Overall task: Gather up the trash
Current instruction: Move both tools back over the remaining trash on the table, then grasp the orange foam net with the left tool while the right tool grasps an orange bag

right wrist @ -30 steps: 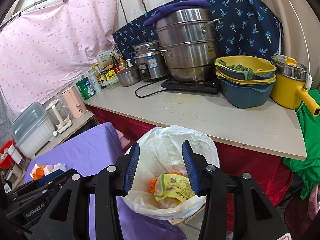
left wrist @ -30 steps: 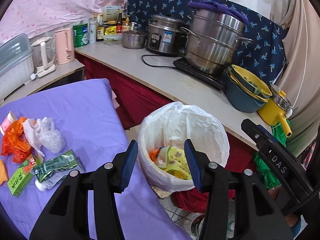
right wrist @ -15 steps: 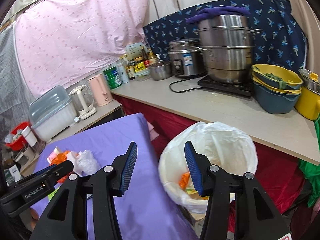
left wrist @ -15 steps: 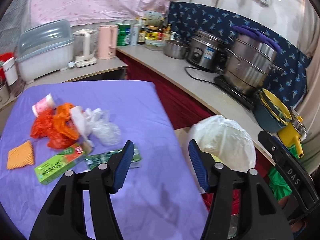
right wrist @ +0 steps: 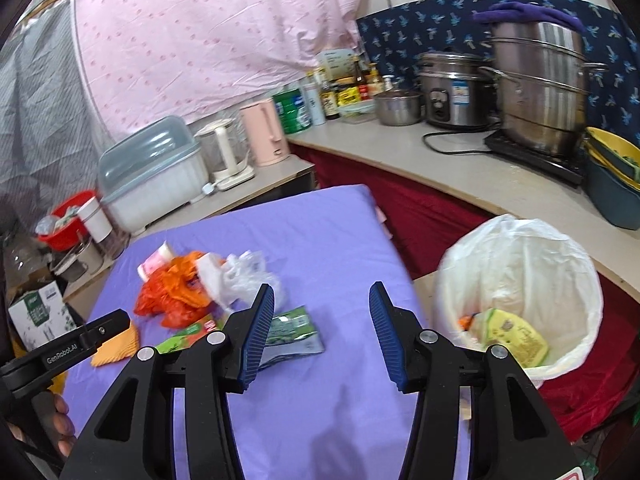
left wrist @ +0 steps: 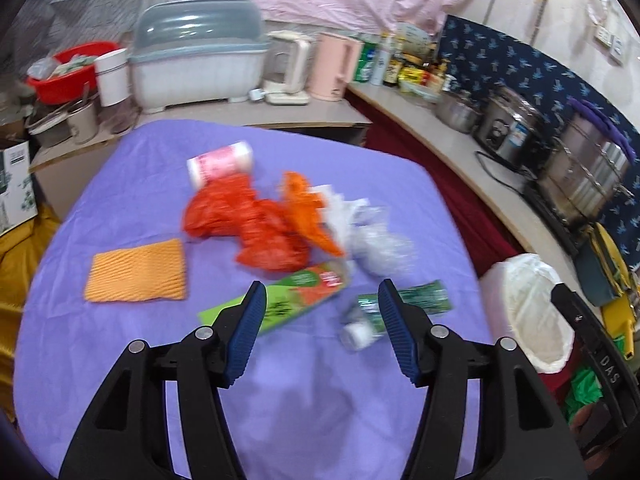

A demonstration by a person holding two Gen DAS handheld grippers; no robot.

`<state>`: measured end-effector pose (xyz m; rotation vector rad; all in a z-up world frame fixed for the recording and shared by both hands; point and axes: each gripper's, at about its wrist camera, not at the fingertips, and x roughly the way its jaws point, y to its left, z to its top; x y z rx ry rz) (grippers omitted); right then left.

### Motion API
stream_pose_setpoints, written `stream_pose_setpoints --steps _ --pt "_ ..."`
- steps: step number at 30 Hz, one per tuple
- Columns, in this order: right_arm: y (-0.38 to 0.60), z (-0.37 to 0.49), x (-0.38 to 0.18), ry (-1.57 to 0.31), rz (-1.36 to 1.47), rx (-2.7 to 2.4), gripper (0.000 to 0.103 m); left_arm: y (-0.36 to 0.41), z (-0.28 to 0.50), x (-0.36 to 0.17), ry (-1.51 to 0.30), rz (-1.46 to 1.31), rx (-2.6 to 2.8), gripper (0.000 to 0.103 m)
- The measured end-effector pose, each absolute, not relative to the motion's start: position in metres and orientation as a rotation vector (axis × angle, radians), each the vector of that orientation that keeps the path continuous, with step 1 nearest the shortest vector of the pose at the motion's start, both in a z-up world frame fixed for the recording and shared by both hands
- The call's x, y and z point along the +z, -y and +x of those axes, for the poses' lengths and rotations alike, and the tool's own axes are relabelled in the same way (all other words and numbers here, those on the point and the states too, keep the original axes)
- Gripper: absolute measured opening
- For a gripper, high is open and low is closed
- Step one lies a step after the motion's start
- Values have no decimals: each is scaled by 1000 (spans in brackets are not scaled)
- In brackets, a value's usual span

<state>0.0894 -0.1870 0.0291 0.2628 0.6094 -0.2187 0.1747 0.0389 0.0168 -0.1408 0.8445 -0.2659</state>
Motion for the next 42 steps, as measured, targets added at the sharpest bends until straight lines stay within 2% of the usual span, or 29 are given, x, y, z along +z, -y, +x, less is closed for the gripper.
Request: stream_pose_setpoints --steps 4,11,13,14,21,27,30,32,35,39,42 --pt "154 113 18 -645 246 -164 48 -78 187 1 -873 -162 -180 61" --pt "95 159 -6 -712 207 -68 48 -135 203 -24 -921 -201 -74 62" --pt "84 171 -12 -726 196 -48 48 -146 208 -31 -933 -207 -54 65" --pt "77 178 -15 -733 191 -37 49 -150 210 -35 -937 -211 -46 68" --pt "49 223 -31 -768 161 0 48 -171 229 -60 -980 -247 -27 69" --pt "36 252 -45 -791 135 8 48 -176 242 -74 -993 -263 -23 78" --pt "35 261 -53 -803 127 3 37 -172 248 -77 -995 -262 -36 81" --pt "37 265 -56 -812 130 4 14 -168 251 -79 -997 -262 -47 84" --pt "41 263 -58 -809 142 4 10 -157 255 -82 -995 -232 -57 86" --pt "50 253 -47 -776 177 15 9 -148 259 -85 -992 -191 -49 84" --pt "56 245 -34 -747 189 16 9 -145 259 -87 -991 -169 -38 72"
